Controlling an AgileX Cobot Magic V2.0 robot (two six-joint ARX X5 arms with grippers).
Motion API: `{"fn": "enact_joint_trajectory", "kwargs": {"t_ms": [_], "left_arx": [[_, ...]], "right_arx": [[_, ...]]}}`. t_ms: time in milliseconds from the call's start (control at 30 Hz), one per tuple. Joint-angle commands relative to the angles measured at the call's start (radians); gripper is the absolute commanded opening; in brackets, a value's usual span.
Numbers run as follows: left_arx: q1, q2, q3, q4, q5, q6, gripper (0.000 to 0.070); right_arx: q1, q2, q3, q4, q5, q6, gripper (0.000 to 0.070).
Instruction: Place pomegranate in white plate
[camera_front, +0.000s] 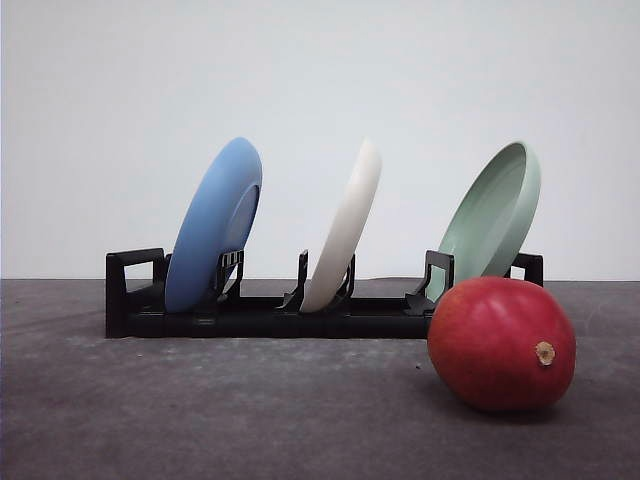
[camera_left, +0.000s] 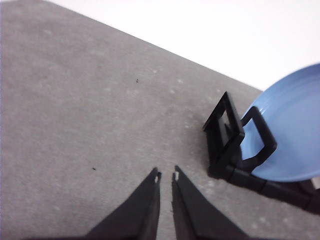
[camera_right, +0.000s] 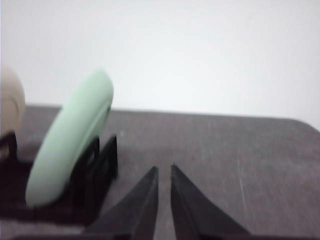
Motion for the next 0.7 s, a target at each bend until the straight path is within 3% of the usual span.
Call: {"fn": "enact_joint_trajectory", "kwargs": {"t_ms": [0, 267, 433, 567, 667], "left_arx": [[0.002, -0.001, -0.01, 0.034, -0.002, -0.053, 0.0026], [0.002, -0.001, 0.025, 0.149, -0.002, -0.052, 0.0013], [0.002, -0.001, 0.07, 0.18, -0.003, -0.052, 0.0013], [0.002, 0.002, 0.136, 0.155, -0.002, -0.03, 0.0013], [0.002, 0.016, 0.215, 0.064, -0.002, 0.001, 0.0013]], "right_arx": [[-0.002, 0.0, 0.004, 0.035, 0.002, 0.058, 0.0039], [-0.001, 0.0, 0.035, 0.251, 0.123, 0.131, 0.0002], [-0.001, 0.0, 0.107, 0.151, 0.154, 0.188, 0.0003], [-0.001, 0.001, 0.185, 0.027, 0.081, 0.188, 0.0003], [-0.001, 0.005, 0.272, -0.111, 0.053, 0.188, 0.0003]]}}
